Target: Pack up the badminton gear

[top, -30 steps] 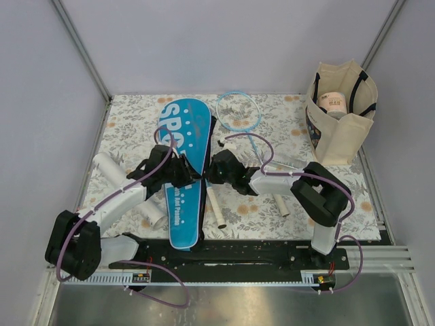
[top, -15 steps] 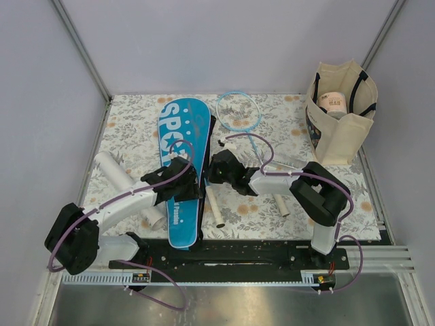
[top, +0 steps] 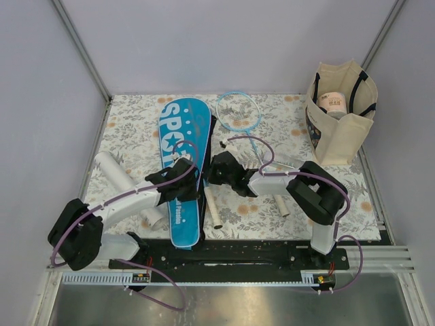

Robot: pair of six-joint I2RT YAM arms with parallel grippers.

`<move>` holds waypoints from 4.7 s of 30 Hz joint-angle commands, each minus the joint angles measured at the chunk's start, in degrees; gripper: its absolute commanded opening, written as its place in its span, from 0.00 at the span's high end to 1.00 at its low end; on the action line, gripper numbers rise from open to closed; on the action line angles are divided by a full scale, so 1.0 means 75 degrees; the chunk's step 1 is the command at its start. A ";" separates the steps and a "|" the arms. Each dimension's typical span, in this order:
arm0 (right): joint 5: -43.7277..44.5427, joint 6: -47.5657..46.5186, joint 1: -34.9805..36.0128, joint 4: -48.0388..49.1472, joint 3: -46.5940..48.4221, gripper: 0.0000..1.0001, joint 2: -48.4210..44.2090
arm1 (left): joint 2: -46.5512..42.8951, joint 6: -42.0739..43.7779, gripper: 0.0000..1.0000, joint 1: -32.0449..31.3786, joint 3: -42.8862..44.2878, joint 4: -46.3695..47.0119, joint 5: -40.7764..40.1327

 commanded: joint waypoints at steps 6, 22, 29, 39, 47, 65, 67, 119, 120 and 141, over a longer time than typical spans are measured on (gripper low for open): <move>0.0803 0.1095 0.0000 0.1047 0.0025 1.00 0.0197 | -0.1015 -0.1086 1.00 -0.0053 -0.0464 0.1210 0.1119; 0.1964 0.2280 0.0023 0.1306 0.0352 1.00 0.0981 | -0.2164 -0.3008 1.00 -0.0053 -0.1671 0.2640 0.1589; 0.1754 0.2351 0.0152 0.1399 0.0564 0.91 0.1135 | -0.1977 -0.3432 1.00 -0.0053 -0.2398 0.3261 0.1168; -0.0156 0.1075 0.0152 0.1085 -0.0606 0.44 -0.0269 | -0.1660 -0.3010 1.00 -0.0041 -0.2106 0.3379 0.0792; -0.1034 0.0171 -0.0082 0.0392 -0.2071 0.53 -0.2075 | -0.1344 -0.2928 1.00 -0.0030 -0.1989 0.3578 0.0862; -0.2523 0.1846 0.0878 0.3588 -0.3609 0.79 -0.1598 | -0.1356 -0.3045 1.00 -0.0053 -0.1836 0.3719 0.0733; -0.2547 0.2034 0.0984 0.3766 -0.3294 0.80 -0.0966 | -0.1356 -0.3138 1.00 -0.0042 -0.1894 0.3766 0.0757; 0.0921 -0.4411 -0.2637 -0.5327 0.0739 0.44 -0.0940 | -0.1039 -0.3830 1.00 0.0169 -0.1578 0.2547 -0.0509; 0.0933 -0.4446 -0.2660 -0.5327 0.0774 0.44 -0.0893 | -0.1062 -0.3830 1.00 0.0181 -0.1567 0.2559 -0.0509; 0.0465 -0.4528 -0.2942 -0.5655 0.1419 0.44 -0.0167 | -0.0770 -0.3877 1.00 0.0251 -0.1426 0.2899 -0.0380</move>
